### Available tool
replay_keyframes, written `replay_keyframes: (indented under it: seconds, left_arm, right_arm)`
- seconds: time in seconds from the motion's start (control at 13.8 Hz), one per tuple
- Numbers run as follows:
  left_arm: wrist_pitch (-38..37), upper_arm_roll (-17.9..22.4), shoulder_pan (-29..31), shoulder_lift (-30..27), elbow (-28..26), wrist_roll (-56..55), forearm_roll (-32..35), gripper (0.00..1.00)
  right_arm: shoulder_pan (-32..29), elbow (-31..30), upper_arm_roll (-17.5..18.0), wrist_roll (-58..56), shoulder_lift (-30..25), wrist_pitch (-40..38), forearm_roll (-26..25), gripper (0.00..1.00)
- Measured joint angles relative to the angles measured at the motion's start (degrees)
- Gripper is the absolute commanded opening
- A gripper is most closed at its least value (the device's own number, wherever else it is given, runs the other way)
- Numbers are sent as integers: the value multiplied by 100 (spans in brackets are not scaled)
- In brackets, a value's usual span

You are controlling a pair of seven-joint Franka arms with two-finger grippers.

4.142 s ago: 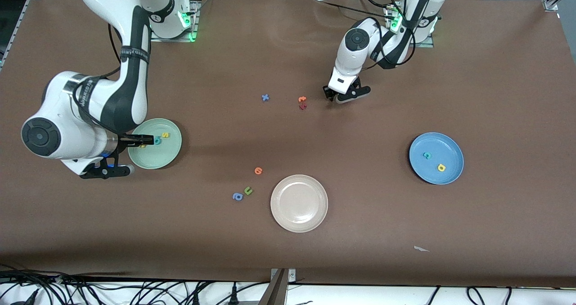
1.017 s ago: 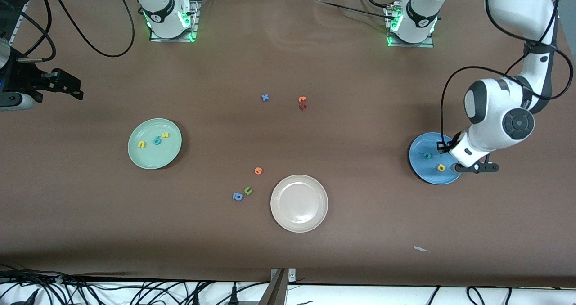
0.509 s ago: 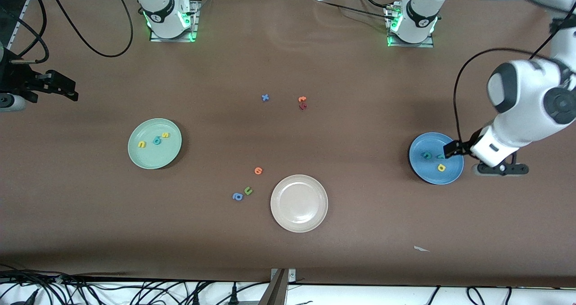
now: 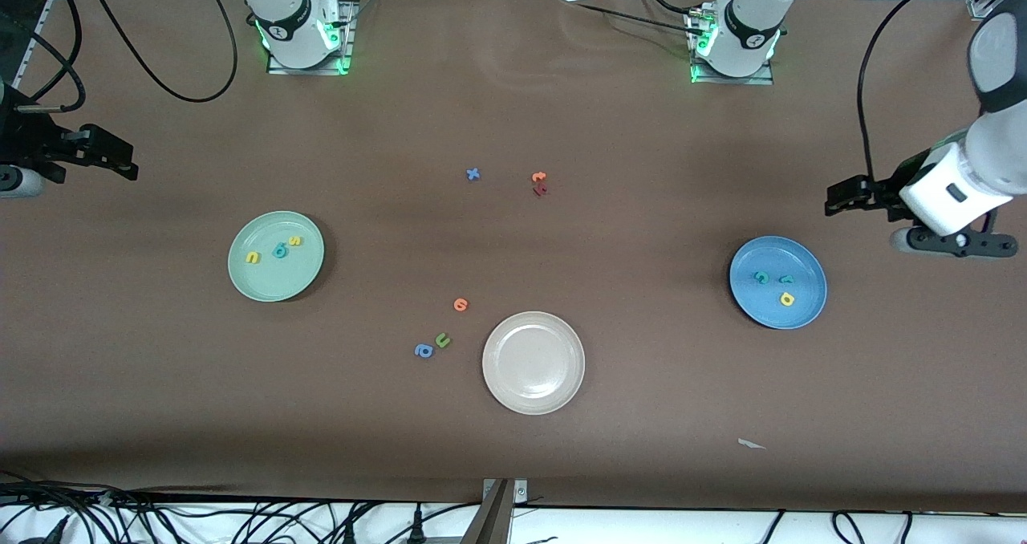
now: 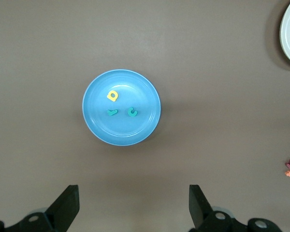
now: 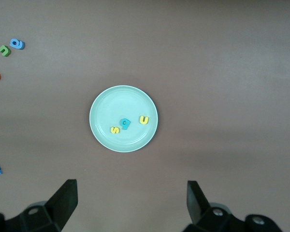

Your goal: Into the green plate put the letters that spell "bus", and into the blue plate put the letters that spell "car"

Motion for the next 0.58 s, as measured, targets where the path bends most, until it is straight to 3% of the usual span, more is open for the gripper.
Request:
replay_keyframes:
  seconds: [0.58]
  left_arm:
    - [212,-11,137,152,12,65,7,100]
  right_arm:
    - [-4,1,-111,0,-2,-1,160,100]
